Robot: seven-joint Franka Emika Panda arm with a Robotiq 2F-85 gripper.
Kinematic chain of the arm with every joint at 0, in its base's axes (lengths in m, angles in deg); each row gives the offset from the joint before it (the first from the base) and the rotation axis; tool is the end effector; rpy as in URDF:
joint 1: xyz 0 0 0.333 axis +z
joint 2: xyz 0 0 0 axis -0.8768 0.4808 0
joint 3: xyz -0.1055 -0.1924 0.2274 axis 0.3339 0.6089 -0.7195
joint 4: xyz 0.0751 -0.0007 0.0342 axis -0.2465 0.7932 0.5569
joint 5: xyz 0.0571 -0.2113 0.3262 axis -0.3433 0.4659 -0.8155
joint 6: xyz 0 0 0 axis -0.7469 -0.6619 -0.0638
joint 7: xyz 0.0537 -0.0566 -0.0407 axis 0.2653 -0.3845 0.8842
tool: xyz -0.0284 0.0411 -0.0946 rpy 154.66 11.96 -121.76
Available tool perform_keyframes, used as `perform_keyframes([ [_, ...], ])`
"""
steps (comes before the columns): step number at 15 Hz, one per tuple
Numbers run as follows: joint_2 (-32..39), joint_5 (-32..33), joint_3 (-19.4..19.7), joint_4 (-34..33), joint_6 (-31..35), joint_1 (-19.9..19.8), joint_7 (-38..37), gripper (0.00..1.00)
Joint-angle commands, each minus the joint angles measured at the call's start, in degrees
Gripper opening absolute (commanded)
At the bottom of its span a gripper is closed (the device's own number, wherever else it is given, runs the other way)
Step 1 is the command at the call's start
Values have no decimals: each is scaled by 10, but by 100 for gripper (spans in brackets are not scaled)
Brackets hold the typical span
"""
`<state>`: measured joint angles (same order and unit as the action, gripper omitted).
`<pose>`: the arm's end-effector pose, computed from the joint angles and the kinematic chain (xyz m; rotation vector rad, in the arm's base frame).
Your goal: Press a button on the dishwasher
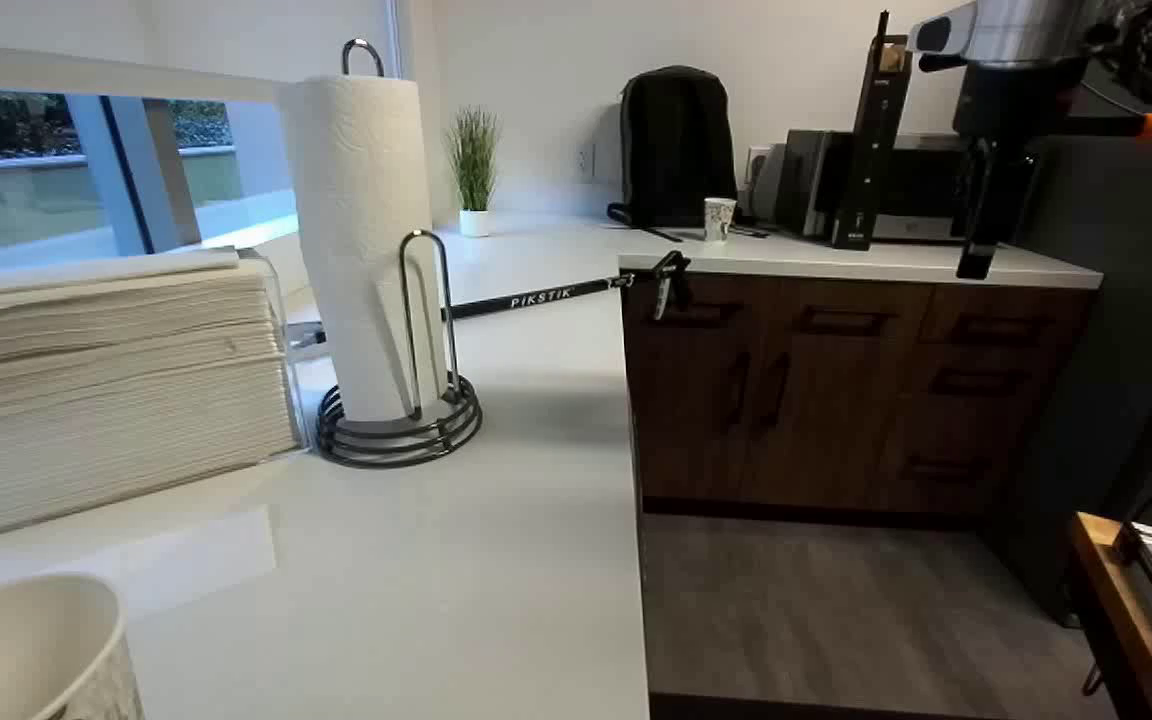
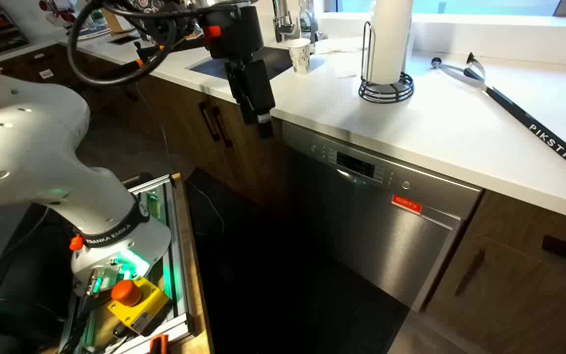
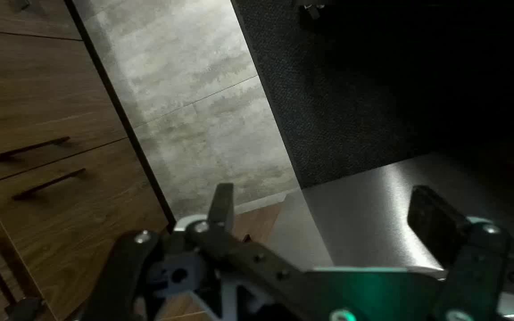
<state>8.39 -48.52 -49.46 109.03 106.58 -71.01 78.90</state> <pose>0.3419 -0.1038 0.4495 2.8755 0.0631 -0.0707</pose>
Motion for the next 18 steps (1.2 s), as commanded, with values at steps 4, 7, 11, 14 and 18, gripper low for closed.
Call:
perform_keyframes([
  [4, 0, 4, 7, -1, -3, 8, -4, 100],
  [7, 0, 4, 7, -1, -3, 8, -4, 100],
  [11, 62, -19, 35, 12, 162, 32, 15, 100],
  [14, 132, -49, 66, 9, 276, 62, 94, 100],
  [18, 243, -168, 136, -18, 346, 135, 269, 100],
])
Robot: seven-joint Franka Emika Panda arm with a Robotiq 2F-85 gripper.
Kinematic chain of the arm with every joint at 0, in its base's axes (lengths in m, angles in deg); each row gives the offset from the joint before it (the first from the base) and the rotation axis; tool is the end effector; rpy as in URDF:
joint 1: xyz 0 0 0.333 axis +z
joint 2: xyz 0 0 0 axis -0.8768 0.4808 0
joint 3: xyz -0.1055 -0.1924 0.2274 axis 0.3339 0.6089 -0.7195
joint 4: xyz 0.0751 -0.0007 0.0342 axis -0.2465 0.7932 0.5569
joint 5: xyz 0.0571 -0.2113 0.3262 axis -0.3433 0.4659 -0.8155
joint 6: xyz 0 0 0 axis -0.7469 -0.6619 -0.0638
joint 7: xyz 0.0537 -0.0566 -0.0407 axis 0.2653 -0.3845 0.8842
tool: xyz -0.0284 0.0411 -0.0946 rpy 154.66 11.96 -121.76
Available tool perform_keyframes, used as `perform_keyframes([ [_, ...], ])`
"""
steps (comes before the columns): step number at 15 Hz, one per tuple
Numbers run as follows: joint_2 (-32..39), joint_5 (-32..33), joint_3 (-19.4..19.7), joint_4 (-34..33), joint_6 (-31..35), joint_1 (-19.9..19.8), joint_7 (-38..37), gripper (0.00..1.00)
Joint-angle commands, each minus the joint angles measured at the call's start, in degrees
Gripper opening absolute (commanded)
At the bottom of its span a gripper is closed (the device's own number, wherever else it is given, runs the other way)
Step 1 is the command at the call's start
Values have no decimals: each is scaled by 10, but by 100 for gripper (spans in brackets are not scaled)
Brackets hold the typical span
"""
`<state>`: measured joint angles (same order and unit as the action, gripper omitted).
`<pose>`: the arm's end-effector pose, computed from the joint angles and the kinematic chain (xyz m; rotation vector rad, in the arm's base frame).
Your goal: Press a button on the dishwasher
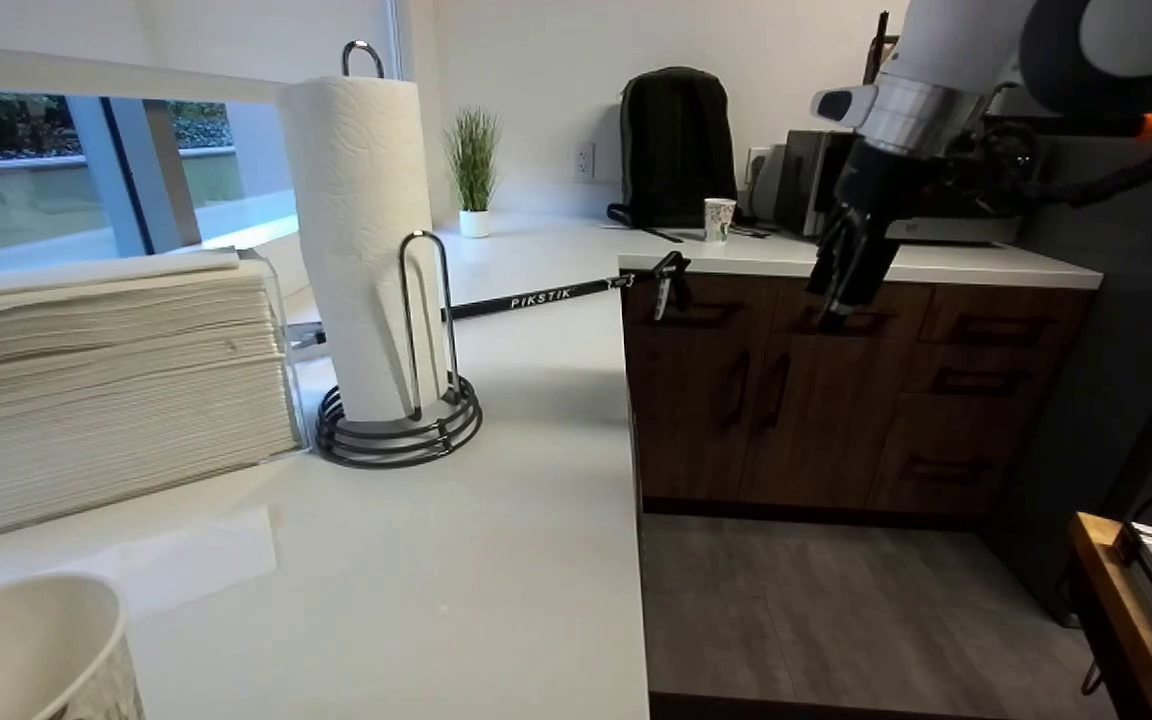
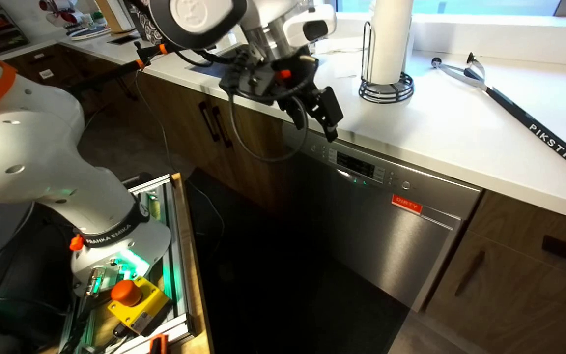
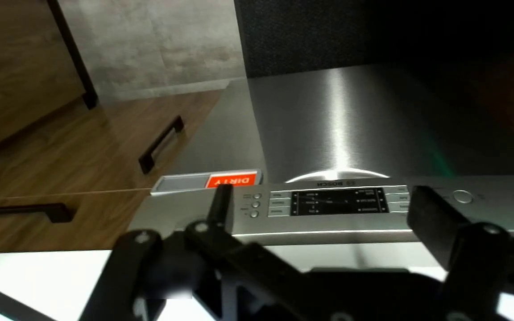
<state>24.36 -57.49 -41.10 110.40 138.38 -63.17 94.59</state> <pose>0.4134 -0.0997 0.3795 2.9674 0.4450 0.3289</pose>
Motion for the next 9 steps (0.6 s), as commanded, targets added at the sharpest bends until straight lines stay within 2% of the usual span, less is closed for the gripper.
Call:
perform_keyframes([
  [1, 103, -115, 79, -39, 27, 90, 157, 100],
  [3, 142, -187, 112, -59, 19, 130, 246, 100],
  [5, 189, -266, 117, -85, 20, 137, 329, 100],
  [6, 214, -297, 67, -99, 19, 86, 347, 100],
  [7, 238, -321, 55, -119, 7, 70, 359, 100],
  [8, 181, -274, 32, -77, 17, 51, 317, 100],
  [9, 197, -278, 18, -86, 18, 37, 323, 100],
])
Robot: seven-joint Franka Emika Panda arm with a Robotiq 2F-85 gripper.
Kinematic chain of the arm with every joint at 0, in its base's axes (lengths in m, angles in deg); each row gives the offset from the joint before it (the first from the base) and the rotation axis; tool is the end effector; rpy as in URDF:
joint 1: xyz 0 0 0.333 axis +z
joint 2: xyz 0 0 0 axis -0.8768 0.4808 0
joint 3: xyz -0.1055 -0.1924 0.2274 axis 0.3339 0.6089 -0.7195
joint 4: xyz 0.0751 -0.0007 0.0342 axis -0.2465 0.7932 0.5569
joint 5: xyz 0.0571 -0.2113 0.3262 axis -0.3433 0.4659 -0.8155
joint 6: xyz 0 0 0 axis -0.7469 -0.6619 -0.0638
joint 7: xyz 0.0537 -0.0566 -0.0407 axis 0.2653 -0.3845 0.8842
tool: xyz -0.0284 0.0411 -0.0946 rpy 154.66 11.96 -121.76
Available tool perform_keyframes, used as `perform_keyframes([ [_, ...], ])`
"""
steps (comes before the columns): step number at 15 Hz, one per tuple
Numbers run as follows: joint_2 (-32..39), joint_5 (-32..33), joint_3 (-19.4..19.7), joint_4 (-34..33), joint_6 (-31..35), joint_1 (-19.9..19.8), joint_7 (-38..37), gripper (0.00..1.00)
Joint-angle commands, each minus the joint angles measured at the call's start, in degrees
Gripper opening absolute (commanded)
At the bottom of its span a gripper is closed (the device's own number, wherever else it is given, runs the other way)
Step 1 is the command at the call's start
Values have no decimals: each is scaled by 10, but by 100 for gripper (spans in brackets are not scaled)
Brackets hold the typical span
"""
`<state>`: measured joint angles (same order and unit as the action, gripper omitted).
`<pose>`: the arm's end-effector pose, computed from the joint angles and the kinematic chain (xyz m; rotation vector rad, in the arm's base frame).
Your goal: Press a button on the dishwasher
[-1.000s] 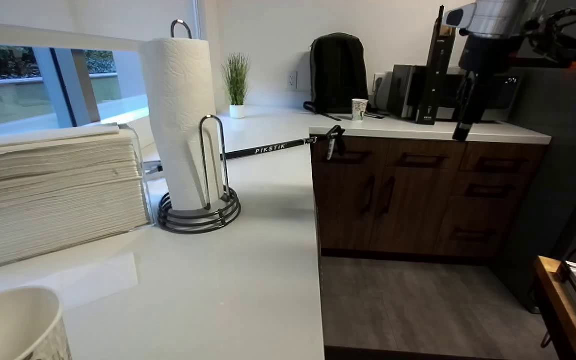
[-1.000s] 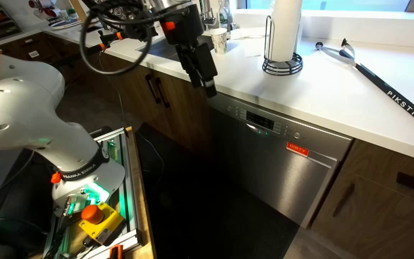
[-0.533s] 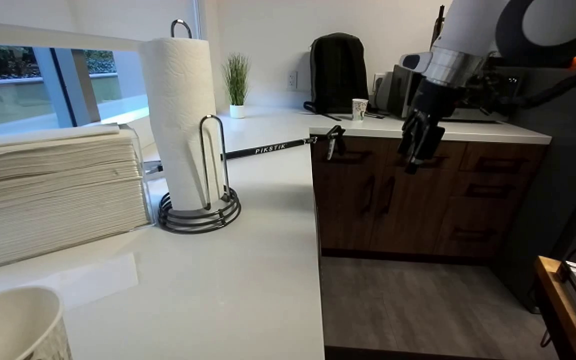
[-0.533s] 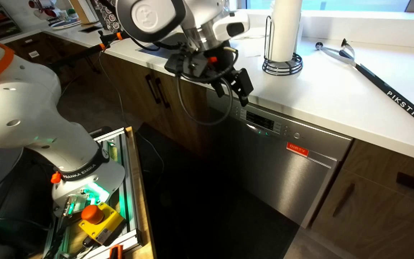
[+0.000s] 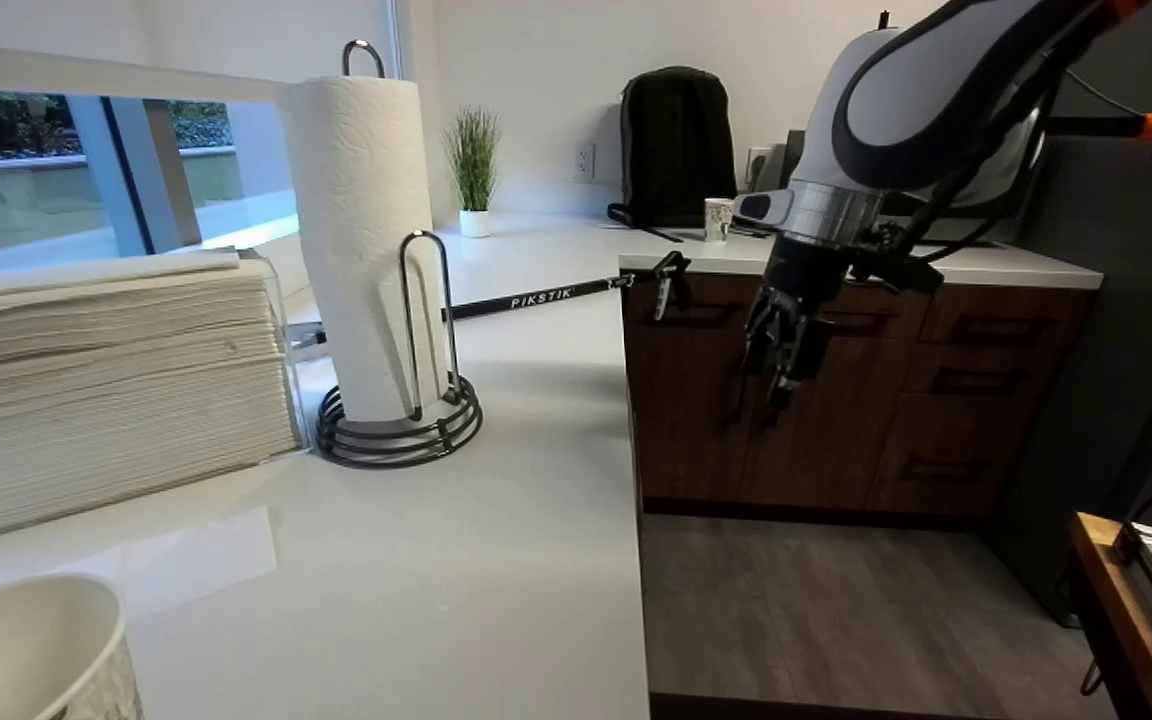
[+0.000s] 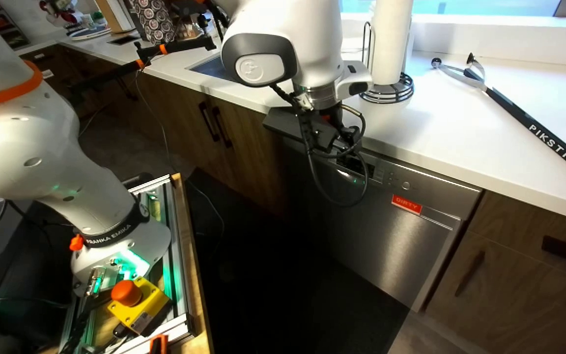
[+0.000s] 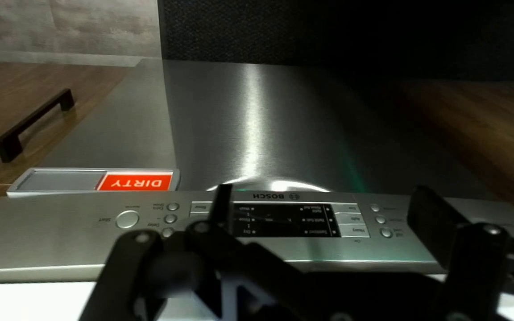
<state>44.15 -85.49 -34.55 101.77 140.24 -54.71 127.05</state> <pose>0.4656 -0.1062 0.2932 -2.9397 -0.7550 -0.2560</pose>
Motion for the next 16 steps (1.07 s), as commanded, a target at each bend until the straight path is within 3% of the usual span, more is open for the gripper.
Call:
perform_keyframes([
  [1, 3, 3, -57, -2, -1, -56, -3, 100],
  [6, 27, -22, -84, -14, 19, -78, 0, 100],
  [8, 47, -53, -97, -20, 34, -90, 15, 74],
  [16, 163, -219, -139, -85, 146, -120, 97, 13],
])
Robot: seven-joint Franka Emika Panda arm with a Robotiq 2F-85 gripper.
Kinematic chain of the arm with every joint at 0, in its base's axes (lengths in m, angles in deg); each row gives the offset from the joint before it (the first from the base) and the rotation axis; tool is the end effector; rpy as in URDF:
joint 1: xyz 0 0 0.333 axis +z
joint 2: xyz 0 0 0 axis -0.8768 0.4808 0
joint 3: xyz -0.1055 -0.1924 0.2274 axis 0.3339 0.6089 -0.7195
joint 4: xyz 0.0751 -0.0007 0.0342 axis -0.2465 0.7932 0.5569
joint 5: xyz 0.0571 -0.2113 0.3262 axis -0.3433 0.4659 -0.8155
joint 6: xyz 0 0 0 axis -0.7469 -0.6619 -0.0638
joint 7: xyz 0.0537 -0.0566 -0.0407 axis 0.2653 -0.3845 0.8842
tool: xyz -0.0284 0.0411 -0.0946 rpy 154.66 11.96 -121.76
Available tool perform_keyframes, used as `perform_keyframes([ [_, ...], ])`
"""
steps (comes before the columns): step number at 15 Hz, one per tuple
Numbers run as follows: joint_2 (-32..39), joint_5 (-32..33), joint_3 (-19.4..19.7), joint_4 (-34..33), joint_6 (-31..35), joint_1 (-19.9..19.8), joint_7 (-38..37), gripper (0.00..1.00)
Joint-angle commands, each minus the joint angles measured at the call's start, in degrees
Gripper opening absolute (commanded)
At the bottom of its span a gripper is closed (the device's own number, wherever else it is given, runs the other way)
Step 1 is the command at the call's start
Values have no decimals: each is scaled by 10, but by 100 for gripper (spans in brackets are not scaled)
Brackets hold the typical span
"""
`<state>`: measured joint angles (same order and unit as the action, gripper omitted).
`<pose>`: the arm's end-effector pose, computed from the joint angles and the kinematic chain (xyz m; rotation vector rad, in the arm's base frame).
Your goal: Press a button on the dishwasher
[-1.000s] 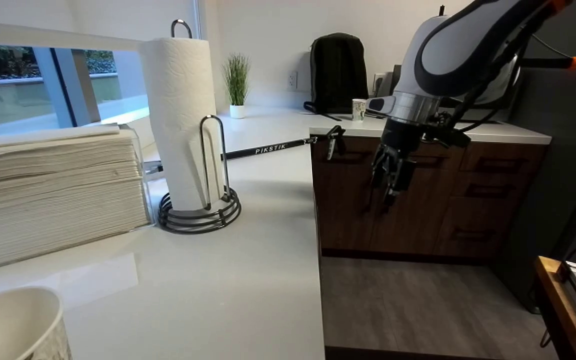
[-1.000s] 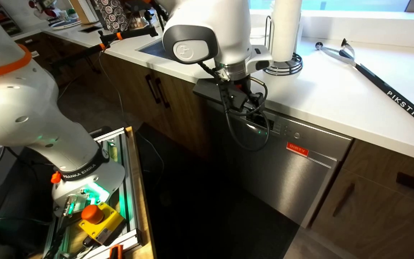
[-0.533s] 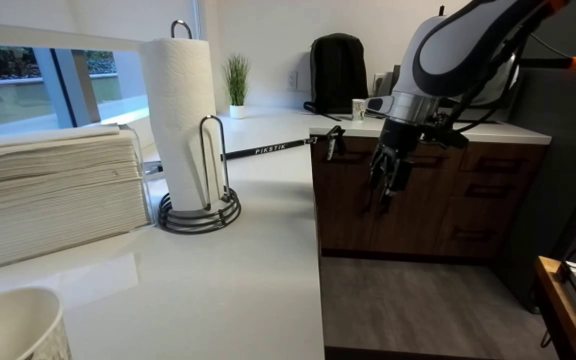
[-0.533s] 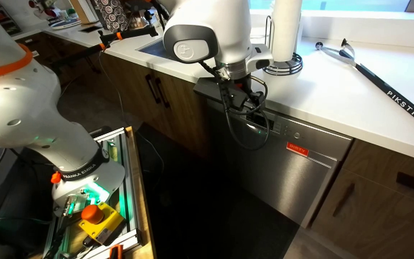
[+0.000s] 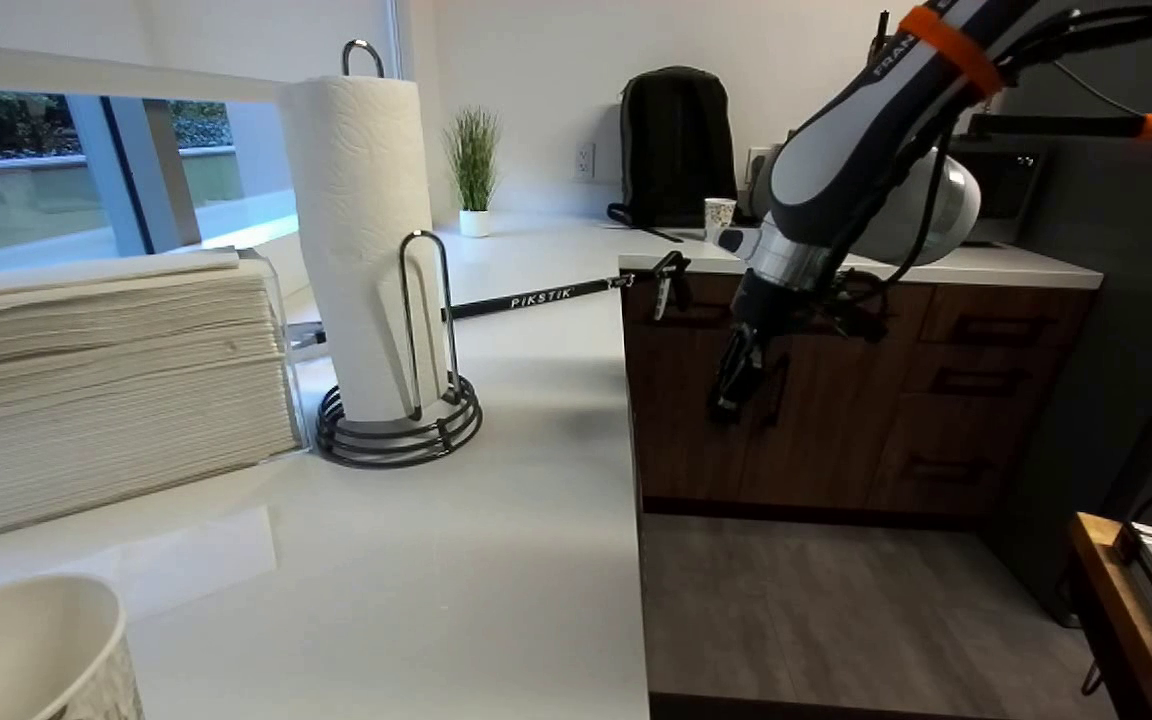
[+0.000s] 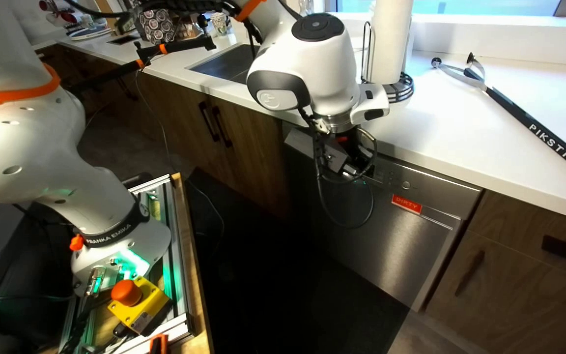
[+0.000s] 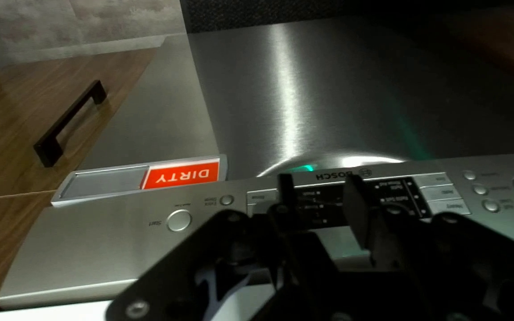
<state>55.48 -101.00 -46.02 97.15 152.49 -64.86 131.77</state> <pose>0.4954 -0.1219 0.2455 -2.9969 -0.5139 -0.4248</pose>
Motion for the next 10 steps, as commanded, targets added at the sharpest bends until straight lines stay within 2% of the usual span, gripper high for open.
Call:
perform_keyframes([
  [1, 63, -85, -34, -49, 31, -25, 68, 4],
  [2, 75, -109, -46, -60, 40, -33, 90, 1],
  [4, 97, -141, -63, -84, 44, -47, 122, 0],
  [5, 66, -106, -42, -54, 35, -28, 85, 1],
  [10, 90, -123, -54, -79, 35, -41, 103, 0],
])
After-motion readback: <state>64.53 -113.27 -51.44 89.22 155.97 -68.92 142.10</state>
